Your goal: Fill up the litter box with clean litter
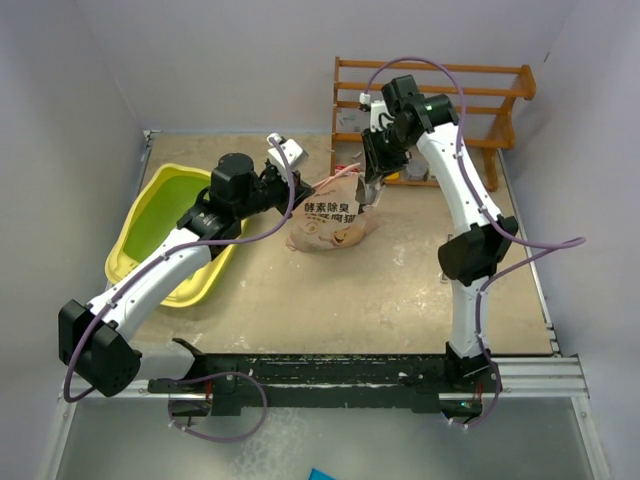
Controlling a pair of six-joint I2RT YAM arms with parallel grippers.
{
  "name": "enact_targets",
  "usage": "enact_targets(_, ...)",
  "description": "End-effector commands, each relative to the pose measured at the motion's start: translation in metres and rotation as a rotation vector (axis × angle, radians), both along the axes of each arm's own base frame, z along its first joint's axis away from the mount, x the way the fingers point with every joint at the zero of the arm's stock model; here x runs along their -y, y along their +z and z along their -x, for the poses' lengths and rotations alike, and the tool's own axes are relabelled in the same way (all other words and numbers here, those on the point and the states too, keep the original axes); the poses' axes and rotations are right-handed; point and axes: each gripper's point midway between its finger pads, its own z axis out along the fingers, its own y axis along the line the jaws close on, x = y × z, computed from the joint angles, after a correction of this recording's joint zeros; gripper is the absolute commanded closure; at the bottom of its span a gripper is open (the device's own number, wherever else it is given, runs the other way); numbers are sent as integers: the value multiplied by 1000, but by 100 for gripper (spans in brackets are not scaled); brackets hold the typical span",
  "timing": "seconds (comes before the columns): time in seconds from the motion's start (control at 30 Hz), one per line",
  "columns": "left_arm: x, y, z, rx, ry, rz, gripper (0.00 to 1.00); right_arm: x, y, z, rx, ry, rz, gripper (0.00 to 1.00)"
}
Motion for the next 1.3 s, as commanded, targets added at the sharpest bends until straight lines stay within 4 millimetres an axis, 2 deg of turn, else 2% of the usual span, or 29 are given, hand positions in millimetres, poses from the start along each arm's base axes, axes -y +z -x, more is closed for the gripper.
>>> enact_targets(0.0,9,60,8,134,-47,125,100,14,-6,-28,125,-37,147,100)
enact_targets(0.37,14,50,-4,122,-37,109,100,19,-54,-20,83,-55,200,100)
enact_targets(0.43,15,50,-5,120,-36,109,100,14,-63,-17,63,-45,175,100)
enact_targets(0.53,13,51,-7,125,-21,105,100,7,-67,-9,42,-28,132,100)
enact_targets(0.77,16,52,-5,123,-48,102,100,0,-47,3,32,4,66,100)
enact_targets(1.07,19,54,3,127,-94,94,100,-6,-9,19,6,85,26,100)
enact_targets(1.17,18,59,6,137,-97,98,100,-4,-2,25,2,96,26,100)
enact_targets(1.27,17,61,7,142,-97,99,100,-3,-4,31,-13,102,27,100)
